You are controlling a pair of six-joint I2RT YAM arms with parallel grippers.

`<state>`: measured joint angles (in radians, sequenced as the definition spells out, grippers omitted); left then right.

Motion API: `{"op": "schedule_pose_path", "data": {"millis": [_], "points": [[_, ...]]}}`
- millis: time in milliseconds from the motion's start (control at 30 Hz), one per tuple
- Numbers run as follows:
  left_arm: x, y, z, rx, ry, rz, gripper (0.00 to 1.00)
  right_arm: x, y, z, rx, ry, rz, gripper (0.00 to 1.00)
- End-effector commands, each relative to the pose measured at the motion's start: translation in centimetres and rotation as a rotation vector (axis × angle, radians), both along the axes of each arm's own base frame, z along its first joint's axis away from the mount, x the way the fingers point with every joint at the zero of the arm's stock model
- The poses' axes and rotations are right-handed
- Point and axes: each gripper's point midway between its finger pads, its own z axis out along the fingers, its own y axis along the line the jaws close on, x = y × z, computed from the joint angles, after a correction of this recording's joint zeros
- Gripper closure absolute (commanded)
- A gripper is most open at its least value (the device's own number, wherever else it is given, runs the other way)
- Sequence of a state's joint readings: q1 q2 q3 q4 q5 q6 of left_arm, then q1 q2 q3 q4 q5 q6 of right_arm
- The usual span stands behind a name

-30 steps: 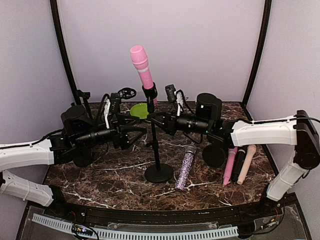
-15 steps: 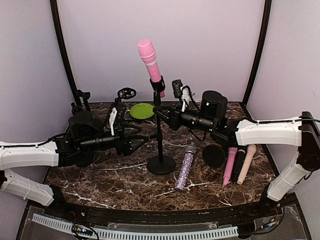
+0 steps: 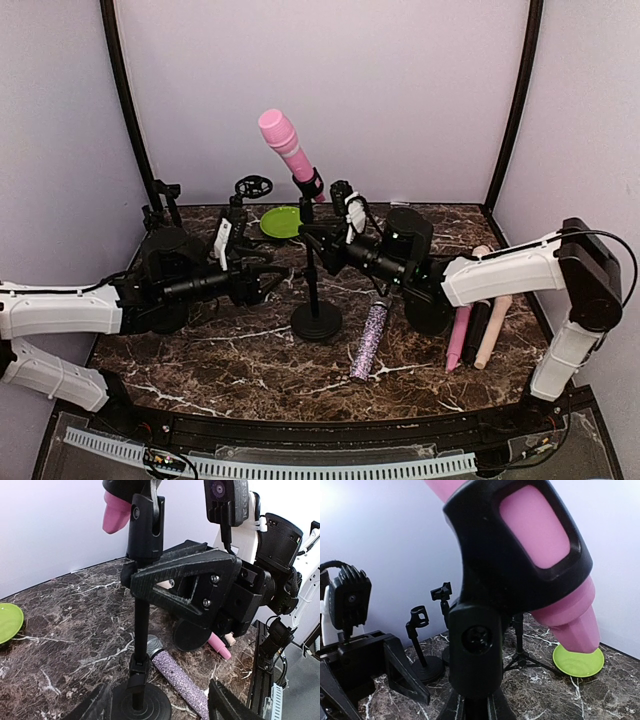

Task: Remove the microphone from the stand
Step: Place the microphone stand with the microphone at the center of the board.

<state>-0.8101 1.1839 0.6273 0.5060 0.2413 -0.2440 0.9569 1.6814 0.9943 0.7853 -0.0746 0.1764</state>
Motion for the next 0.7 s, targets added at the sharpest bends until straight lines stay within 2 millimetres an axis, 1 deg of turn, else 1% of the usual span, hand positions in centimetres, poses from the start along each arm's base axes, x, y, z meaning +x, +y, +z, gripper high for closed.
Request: {"op": "schedule_pose_path", "data": {"millis": [0,33,67,100,133,267,433,567,667], "points": [[0.3,2.0,-0.2,-0.029,-0.003,0.056,0.32,0.4,-0.8,6.5,0.199,-0.203,-0.07,1.0],[0.4,2.4,-0.1,-0.036,-0.006,0.067,0.32,0.7,-0.6,6.3,0.199,-0.21,-0.078,1.0],[0.3,2.7,-0.6,-0.033,0.002,0.073,0.32,0.8,-0.4,6.0,0.195,-0.22,-0.081,1.0],[0.4,3.0,-0.5,-0.039,-0.001,0.08,0.32,1.2,-0.2,5.4,0.191,-0.222,-0.094,1.0],[0.4,3.2,-1.0,-0.035,0.006,0.086,0.32,1.4,-0.3,5.3,0.196,-0.228,-0.112,1.0],[0.3,3.9,-1.6,-0.027,0.012,0.101,0.32,2.0,-0.3,4.1,0.211,-0.243,-0.139,1.0],[0.4,4.4,-2.1,-0.012,0.003,0.113,0.32,2.0,-0.4,2.3,0.207,-0.218,-0.149,1.0],[0.3,4.4,-2.2,-0.004,-0.009,0.103,0.31,1.3,-0.6,1.3,0.188,-0.195,-0.135,1.0],[0.2,4.4,-2.2,0.0,-0.016,0.097,0.29,0.8,-0.8,0.8,0.173,-0.184,-0.128,0.91]]}}
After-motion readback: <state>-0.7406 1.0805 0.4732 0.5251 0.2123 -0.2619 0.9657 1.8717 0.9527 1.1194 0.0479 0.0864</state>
